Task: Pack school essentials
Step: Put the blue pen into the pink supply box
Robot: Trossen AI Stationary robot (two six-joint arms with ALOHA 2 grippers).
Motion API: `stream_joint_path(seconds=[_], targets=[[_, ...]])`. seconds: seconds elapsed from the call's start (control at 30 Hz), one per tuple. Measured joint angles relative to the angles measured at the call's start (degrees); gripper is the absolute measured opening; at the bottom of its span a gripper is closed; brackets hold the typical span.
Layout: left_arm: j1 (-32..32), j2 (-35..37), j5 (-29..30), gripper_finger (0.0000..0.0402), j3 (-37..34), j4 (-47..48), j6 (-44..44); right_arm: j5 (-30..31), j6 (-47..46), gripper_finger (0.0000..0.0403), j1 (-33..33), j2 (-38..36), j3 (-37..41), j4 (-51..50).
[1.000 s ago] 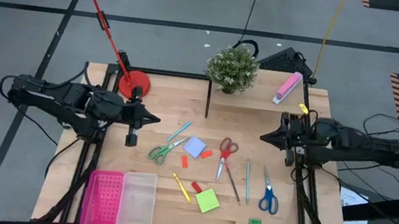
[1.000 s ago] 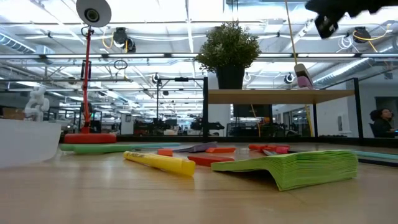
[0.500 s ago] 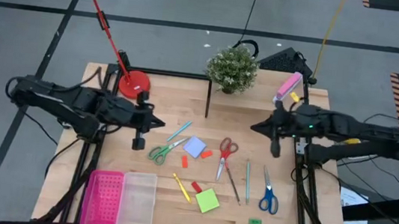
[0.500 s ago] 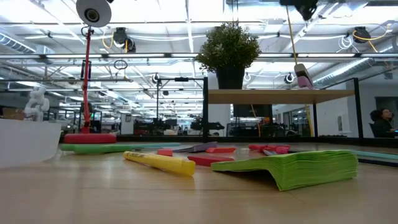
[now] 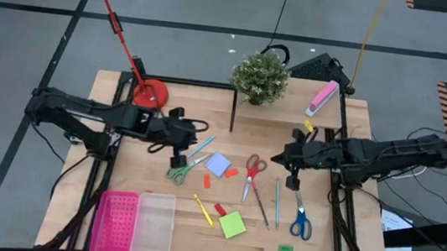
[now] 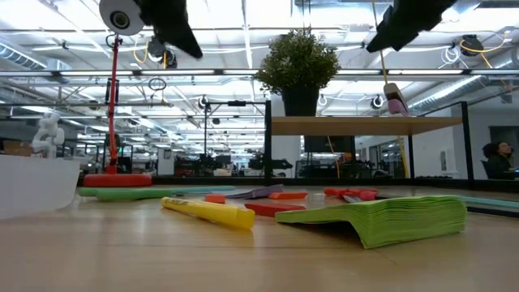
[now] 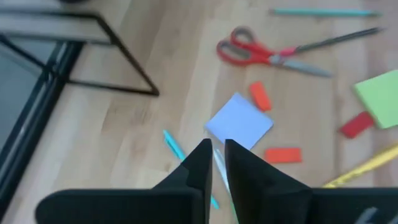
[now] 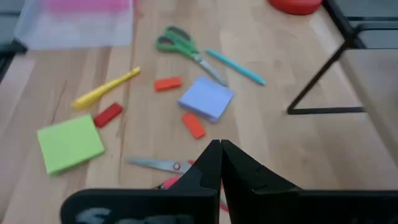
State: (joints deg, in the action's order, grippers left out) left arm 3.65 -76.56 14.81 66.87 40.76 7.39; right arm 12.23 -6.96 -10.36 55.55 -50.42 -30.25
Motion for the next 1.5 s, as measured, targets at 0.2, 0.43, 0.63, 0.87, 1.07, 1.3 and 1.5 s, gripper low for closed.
stream_joint_path(seconds=[0.2,0.43,0.63,0.87,1.07,1.3,1.5], targets=[[-2.7,-7.7,-1.3,0.0092,0.0,-0.6,2.1,-0.2,0.8,0.0000,-0.8,0.3,1.2,0.9],[-6.7,-16.2,-1.9,0.0150,0.0,0.1,5.9,-0.2,0.7,0.0000,-0.8,0.1,2.0,1.0],[-9.2,-21.0,-1.9,0.0197,0.0,-0.3,9.1,-0.2,0.6,0.0000,-0.8,0.1,2.7,0.9],[-9.4,-25.6,-2.4,0.0209,0.0,-1.0,12.9,-0.3,0.6,0.0000,-0.8,0.1,2.9,0.9],[-9.5,-29.0,-1.7,0.0209,0.0,-2.0,16.5,-0.3,0.6,0.0000,-0.8,0.1,2.9,0.9],[-10.2,-31.7,-1.6,0.0209,0.0,-4.2,19.2,-0.3,0.8,0.0000,-0.8,0.1,2.9,0.9],[-10.3,-33.2,-1.3,0.0202,0.2,-5.0,19.9,-0.3,0.8,0.0000,-0.8,0.1,2.9,1.1]])
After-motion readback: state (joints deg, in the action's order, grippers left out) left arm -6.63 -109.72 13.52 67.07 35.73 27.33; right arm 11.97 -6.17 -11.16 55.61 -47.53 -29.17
